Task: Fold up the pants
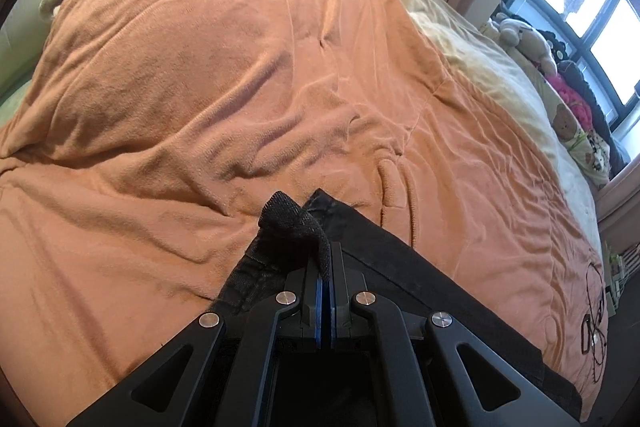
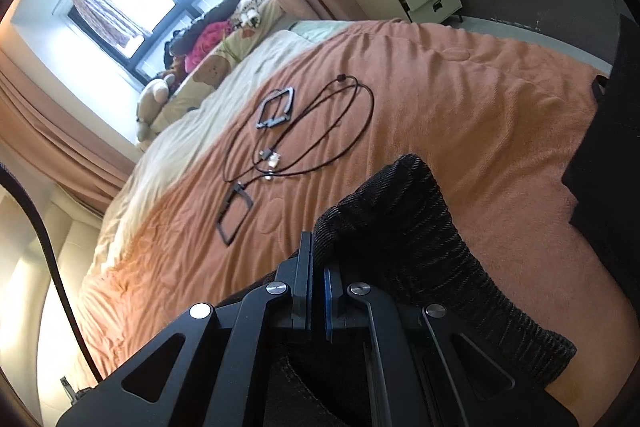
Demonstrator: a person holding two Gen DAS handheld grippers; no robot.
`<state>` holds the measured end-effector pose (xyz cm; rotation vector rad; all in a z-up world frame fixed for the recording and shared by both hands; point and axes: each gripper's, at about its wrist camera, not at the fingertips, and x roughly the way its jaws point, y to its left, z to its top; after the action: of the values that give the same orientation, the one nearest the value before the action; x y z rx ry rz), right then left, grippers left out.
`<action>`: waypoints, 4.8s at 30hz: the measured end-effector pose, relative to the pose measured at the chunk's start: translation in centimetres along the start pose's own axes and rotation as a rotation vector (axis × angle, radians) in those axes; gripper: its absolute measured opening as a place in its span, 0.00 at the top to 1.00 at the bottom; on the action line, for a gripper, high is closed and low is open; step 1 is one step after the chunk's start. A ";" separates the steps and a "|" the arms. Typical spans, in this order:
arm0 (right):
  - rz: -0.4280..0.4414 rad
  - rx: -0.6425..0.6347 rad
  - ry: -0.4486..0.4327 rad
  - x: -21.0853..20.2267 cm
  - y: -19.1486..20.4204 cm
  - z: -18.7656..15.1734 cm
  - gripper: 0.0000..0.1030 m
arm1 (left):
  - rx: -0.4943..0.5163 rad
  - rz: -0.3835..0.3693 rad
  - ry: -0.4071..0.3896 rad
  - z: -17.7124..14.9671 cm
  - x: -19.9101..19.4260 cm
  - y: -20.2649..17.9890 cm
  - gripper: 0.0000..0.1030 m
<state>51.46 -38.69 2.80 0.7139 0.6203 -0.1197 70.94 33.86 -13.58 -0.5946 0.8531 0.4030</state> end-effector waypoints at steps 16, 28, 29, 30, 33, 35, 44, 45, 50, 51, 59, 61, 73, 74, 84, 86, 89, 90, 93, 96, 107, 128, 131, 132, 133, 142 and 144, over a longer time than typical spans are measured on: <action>-0.135 -0.059 0.097 5.8 3.0 1.2 0.95 | 0.077 0.070 0.086 0.6 6.1 -1.9 0.58; -0.025 -0.182 0.070 -0.3 4.0 -0.4 0.25 | 0.170 0.043 0.009 -0.5 -0.3 -0.5 0.12; -0.020 -0.192 0.067 -1.0 3.9 -0.6 0.25 | 0.173 0.040 0.008 -0.8 -0.9 -0.4 0.12; -0.014 -0.202 0.067 -1.7 3.8 -0.8 0.25 | 0.175 0.037 0.007 -1.1 -1.5 -0.1 0.12; -0.024 -0.233 0.076 -3.6 3.2 -1.8 0.25 | 0.182 0.022 0.005 -2.0 -3.2 0.6 0.12; -0.018 -0.243 0.082 -4.6 2.8 -2.1 0.25 | 0.181 0.016 0.004 -2.6 -4.4 1.3 0.12; 0.015 -0.250 0.087 -10.5 0.9 -4.7 0.25 | 0.180 -0.031 0.018 -6.6 -9.0 4.5 0.21; 0.015 -0.247 0.085 -11.2 0.5 -5.1 0.25 | 0.173 -0.035 0.025 -7.1 -9.3 5.0 0.23; 0.028 -0.224 0.083 -13.0 -1.0 -6.3 0.26 | 0.127 -0.060 0.046 -9.2 -10.4 6.7 0.32; 0.032 -0.216 0.084 -13.4 -1.4 -6.8 0.25 | 0.119 -0.066 0.051 -9.6 -10.5 7.0 0.32; 0.048 -0.150 0.108 -14.8 -4.1 -9.6 0.25 | 0.068 -0.128 0.087 -12.9 -10.5 8.4 0.32; 0.051 -0.130 0.118 -14.9 -4.5 -10.0 0.25 | 0.051 -0.143 0.103 -13.6 -10.0 8.6 0.32; 0.067 0.021 0.173 -10.9 -8.0 -12.4 0.29 | -0.070 -0.235 0.183 -16.2 -6.3 10.2 0.32; 0.075 0.032 0.176 -10.5 -8.2 -12.4 0.33 | -0.081 -0.246 0.188 -16.2 -6.1 10.3 0.32; 0.107 0.077 0.172 -7.1 -9.3 -12.0 0.36 | -0.187 -0.329 0.194 -16.3 -4.5 10.4 0.32; 0.111 0.081 0.164 -7.0 -9.3 -12.2 0.36 | -0.196 -0.337 0.193 -16.0 -4.2 10.3 0.32; 0.105 0.068 0.155 -6.8 -9.2 -12.2 0.38 | -0.200 -0.339 0.177 -15.5 -3.6 10.1 0.32; 0.098 0.065 0.154 -6.7 -9.2 -12.3 0.39 | -0.204 -0.340 0.171 -15.3 -3.4 10.0 0.32; 0.098 0.085 0.145 -6.5 -9.0 -12.3 0.43 | -0.200 -0.323 0.161 -14.9 -2.8 9.6 0.32; 0.105 0.117 0.128 -6.1 -8.9 -12.5 0.44 | -0.212 -0.318 0.147 -14.6 -2.5 9.4 0.33; 0.164 0.085 0.087 -8.2 -7.8 -12.7 0.81 | -0.175 -0.306 0.121 -12.9 -3.8 9.7 0.85; 0.187 0.148 0.131 -5.2 -9.7 -12.6 0.89 | -0.167 -0.228 0.126 -12.9 -2.3 9.4 0.93; 0.218 0.118 0.078 -7.2 -8.6 -12.0 0.95 | -0.166 -0.256 0.089 -11.9 -4.1 9.0 0.94; 0.220 0.098 0.064 -7.9 -8.0 -11.8 0.95 | -0.161 -0.265 0.075 -11.5 -5.0 8.8 0.95; 0.222 0.089 0.059 -8.3 -7.6 -11.7 0.95 | -0.157 -0.267 0.064 -11.1 -5.5 8.6 0.95; 0.275 0.058 0.033 -13.1 -5.3 -10.9 0.96 | -0.138 -0.287 -0.012 -9.2 -11.4 8.5 0.96; 0.288 0.056 0.032 -14.3 -5.8 -10.9 0.96 | -0.141 -0.286 -0.017 -9.2 -12.4 8.9 0.96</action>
<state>32.69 -37.55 1.21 0.8531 0.5408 0.1413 53.24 33.68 -11.38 -0.8310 0.7137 0.2083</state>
